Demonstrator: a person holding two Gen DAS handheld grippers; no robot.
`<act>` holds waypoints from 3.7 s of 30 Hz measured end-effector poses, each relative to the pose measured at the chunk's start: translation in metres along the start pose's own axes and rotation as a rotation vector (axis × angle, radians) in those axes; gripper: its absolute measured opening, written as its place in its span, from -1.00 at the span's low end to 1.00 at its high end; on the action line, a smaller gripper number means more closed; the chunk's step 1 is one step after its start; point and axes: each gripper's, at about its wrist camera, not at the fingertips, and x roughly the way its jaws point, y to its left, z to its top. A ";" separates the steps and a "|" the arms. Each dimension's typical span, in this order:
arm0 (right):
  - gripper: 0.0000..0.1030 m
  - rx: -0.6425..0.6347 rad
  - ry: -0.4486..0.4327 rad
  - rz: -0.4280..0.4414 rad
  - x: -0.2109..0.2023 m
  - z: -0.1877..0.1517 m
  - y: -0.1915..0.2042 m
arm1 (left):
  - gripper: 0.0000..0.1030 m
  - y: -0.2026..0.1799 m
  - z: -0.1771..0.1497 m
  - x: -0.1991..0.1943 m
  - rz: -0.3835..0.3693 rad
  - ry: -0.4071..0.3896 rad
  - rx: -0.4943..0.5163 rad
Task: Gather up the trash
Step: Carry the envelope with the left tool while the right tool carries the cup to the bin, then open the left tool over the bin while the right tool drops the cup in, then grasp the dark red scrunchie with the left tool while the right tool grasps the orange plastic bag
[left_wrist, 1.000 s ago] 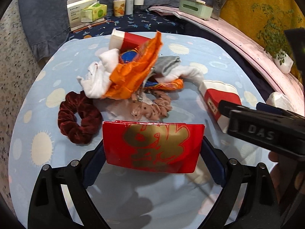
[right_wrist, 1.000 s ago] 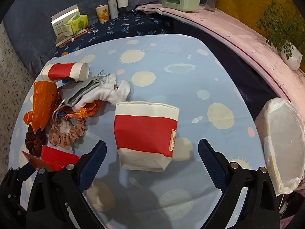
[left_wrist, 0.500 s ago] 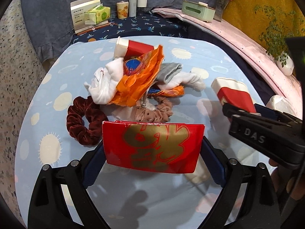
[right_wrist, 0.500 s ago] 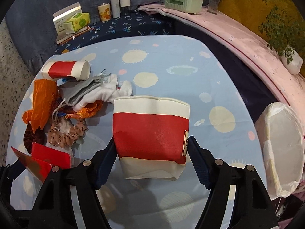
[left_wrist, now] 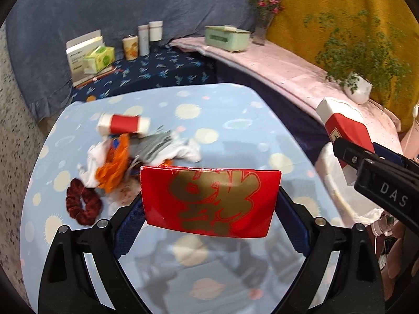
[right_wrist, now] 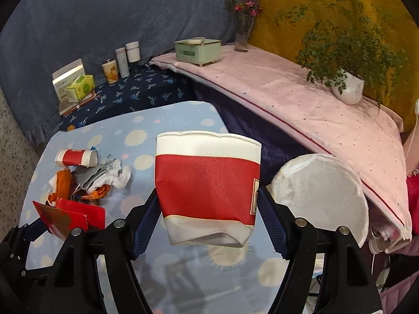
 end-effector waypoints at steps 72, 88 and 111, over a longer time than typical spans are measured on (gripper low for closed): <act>0.55 0.331 -0.002 -0.244 0.006 -0.022 -0.234 | 0.83 -0.213 0.061 0.063 -0.307 0.045 0.169; 0.55 0.172 -0.015 -0.108 -0.004 -0.007 -0.120 | 0.83 -0.086 0.051 0.025 -0.047 -0.058 0.058; 0.55 -0.077 0.028 0.183 0.000 -0.016 0.098 | 0.83 0.182 -0.023 0.011 0.301 0.031 -0.263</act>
